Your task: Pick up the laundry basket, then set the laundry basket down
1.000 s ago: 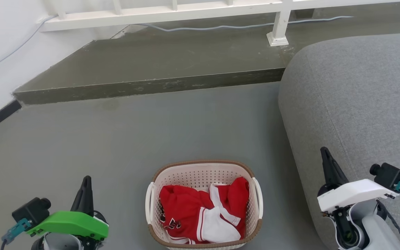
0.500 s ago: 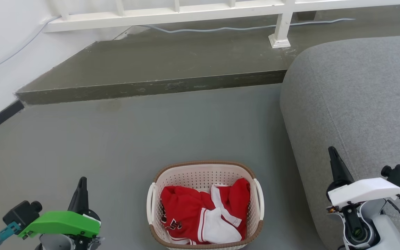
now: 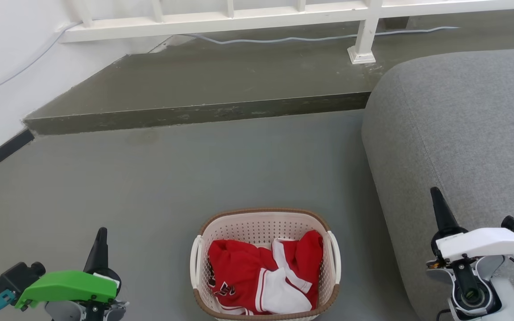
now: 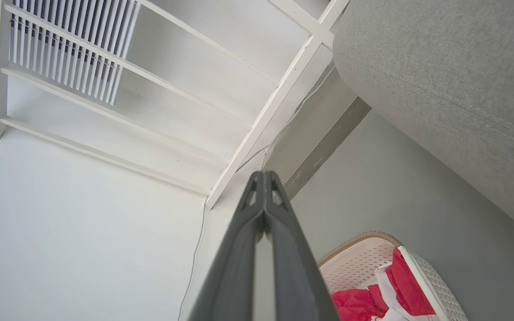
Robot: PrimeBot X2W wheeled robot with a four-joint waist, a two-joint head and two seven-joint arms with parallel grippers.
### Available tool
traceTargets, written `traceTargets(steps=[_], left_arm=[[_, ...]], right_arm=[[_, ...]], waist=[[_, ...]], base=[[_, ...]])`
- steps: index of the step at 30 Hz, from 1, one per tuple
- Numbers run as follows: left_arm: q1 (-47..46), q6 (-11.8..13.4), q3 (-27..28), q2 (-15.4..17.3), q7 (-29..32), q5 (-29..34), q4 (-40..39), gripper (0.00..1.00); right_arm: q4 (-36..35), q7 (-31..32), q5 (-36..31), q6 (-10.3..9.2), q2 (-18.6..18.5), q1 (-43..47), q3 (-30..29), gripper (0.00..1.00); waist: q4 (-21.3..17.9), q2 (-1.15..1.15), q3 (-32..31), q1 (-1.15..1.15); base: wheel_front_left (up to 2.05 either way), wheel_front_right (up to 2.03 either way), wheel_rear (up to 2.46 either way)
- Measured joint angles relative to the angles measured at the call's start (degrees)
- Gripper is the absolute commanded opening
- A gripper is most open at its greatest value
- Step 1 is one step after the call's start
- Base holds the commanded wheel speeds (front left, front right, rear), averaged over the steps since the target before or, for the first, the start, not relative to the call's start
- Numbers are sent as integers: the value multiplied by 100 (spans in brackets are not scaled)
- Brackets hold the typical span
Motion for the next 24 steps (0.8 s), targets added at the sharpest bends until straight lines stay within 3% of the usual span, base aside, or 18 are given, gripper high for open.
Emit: traceTargets(steps=[24], left_arm=[[-12,-67,268,0,424,-1433,-74,0]], right_arm=[[-20,393,1545,51,12,-18,-394,0]], waist=[[66,0,-56,0]], base=[[0,0,0]])
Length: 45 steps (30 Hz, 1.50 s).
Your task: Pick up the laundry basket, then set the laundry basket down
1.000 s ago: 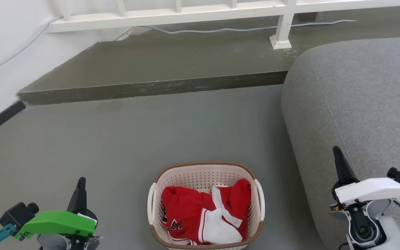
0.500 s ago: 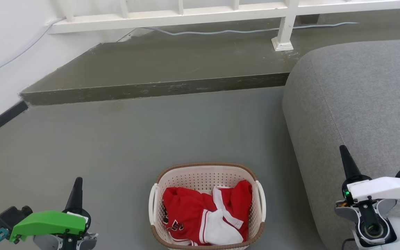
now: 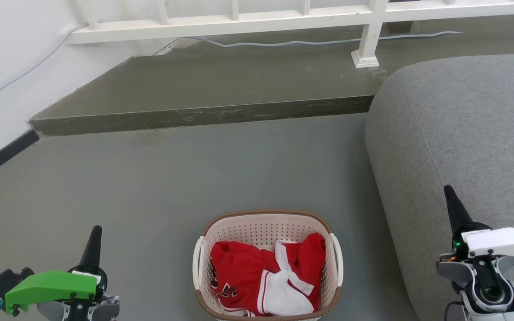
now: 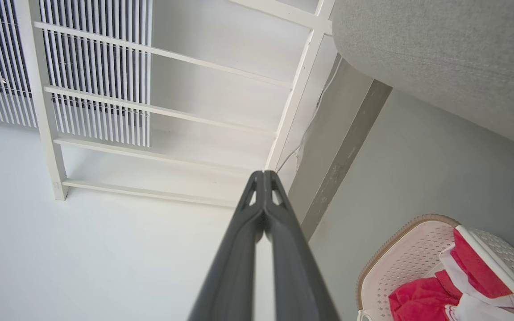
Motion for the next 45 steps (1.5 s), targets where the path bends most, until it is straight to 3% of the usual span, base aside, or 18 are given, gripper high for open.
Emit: traceTargets(steps=[26,45], left_arm=[[-106,-69,301,2,460,-1606,-58,0],[-106,-71,308,2,460,-1629,-66,0]], right_arm=[[-57,445,1724,56,24,-13,-450,0],[-60,449,1724,56,31,-28,-463,0]], waist=[[72,0,-60,0],[72,0,-60,0]], base=[[0,0,0],[0,0,0]])
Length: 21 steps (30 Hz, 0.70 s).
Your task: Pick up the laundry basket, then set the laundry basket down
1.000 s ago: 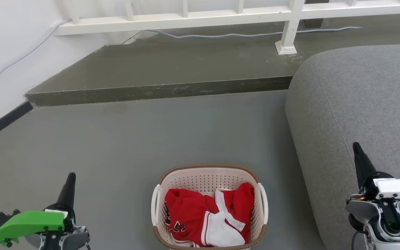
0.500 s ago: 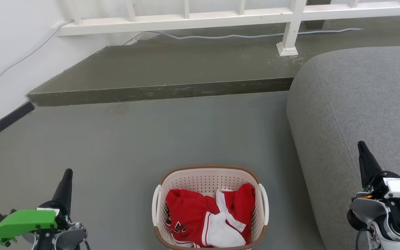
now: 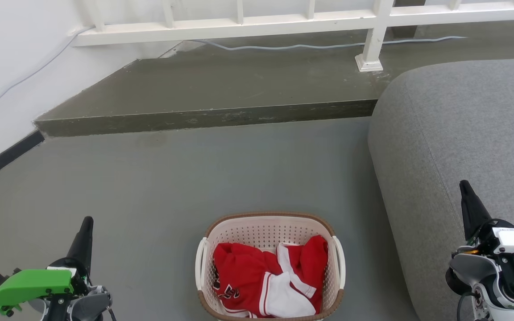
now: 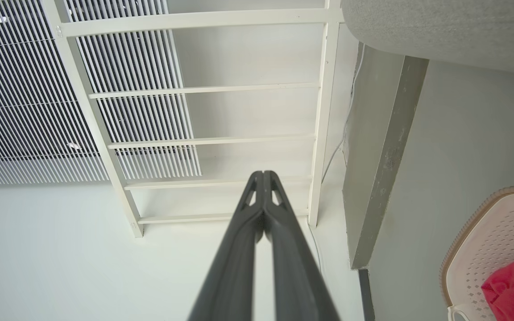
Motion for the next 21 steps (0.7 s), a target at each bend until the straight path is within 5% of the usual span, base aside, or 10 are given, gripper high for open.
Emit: traceTargets(steps=[21], left_arm=[[0,0,0,0,0,-10,-8,0]], right_arm=[[-11,0,0,0,4,-2,-7,0]], waist=[[0,0,0,0]], base=[[0,0,0]])
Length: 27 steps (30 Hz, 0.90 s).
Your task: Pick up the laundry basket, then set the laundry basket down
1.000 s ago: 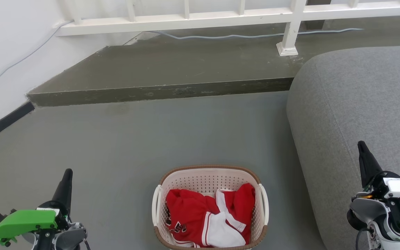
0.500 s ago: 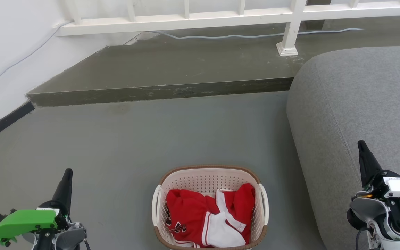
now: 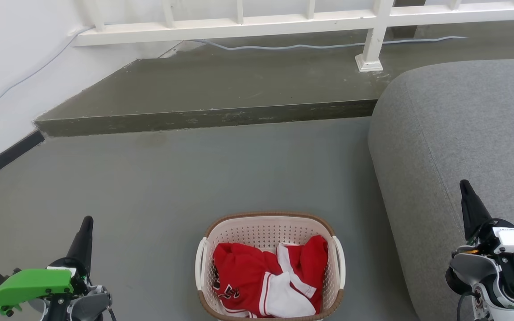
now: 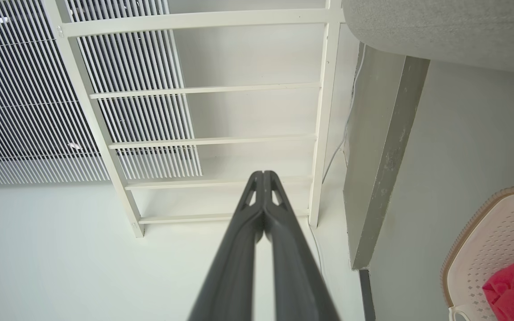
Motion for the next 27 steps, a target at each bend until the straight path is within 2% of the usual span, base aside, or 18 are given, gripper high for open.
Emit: traceTargets(steps=[27], left_arm=[[0,0,0,0,0,-4,-8,0]], right_arm=[[-7,1,0,1,13,-1,-5,0]], waist=[[0,0,0,0]], base=[[0,0,0]])
